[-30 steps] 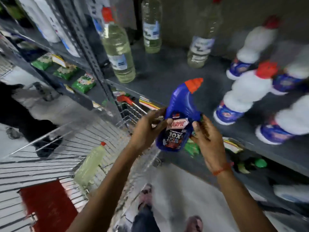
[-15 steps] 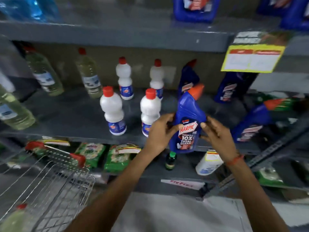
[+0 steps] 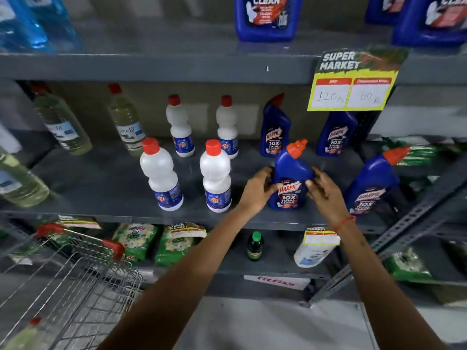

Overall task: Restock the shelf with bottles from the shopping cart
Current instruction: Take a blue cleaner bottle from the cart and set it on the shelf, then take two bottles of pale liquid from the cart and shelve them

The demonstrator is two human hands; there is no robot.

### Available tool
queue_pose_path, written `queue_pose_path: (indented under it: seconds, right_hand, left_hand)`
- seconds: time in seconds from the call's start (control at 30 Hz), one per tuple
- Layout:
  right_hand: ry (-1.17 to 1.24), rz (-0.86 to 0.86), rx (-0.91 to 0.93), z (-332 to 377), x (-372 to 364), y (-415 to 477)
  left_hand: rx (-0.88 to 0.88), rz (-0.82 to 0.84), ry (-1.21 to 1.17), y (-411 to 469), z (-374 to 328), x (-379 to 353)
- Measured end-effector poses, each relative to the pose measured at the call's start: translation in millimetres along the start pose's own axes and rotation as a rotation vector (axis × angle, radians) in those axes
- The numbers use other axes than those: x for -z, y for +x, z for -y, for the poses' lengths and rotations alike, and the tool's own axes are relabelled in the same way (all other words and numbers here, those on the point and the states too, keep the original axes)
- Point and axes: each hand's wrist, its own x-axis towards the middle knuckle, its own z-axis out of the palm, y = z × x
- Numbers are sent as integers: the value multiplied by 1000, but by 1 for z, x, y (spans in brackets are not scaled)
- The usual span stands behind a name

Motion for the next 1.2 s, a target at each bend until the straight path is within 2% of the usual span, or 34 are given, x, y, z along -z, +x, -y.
queue_pose_path:
  seconds: [0.2,0.23,0.33,0.4,0.47,0.6,0.67,0.9,1.07,1.2]
  right_hand:
    - [-37,21,-22,7,-5,-6]
    - [-44,-44,-6,13,-10,-11]
    - [-8,-406,194,28,-41,-39]
    - [65,-470,302,42,-78,-63]
    - [111,-361,359,59,-127,-85]
    - [37,3,452,71,-239,-122]
    - [24,203,407,73,-298,-142]
    - [-25,776,251,85,-502,-224]
    - [-122,1079,5,52,-625,-275]
    - [-329,1200,-160,5,-693,-300]
  left_hand:
    - [16,9,-26,-5,0,-1]
    - [21,5,-37,-9,-1,3]
    - [4,-87,-71,-33,-8,27]
    - [27,-196,-195,-64,-6,54]
    - [51,-341,-207,-104,4,89]
    - [194,-668,-46,-199,60,163]
    - [330,-796,2,-247,96,196]
    - [700,-1072,25,-386,214,300]
    - [1024,-1045,80,-466,314,342]
    - [1326,-777,181,-523,395,357]
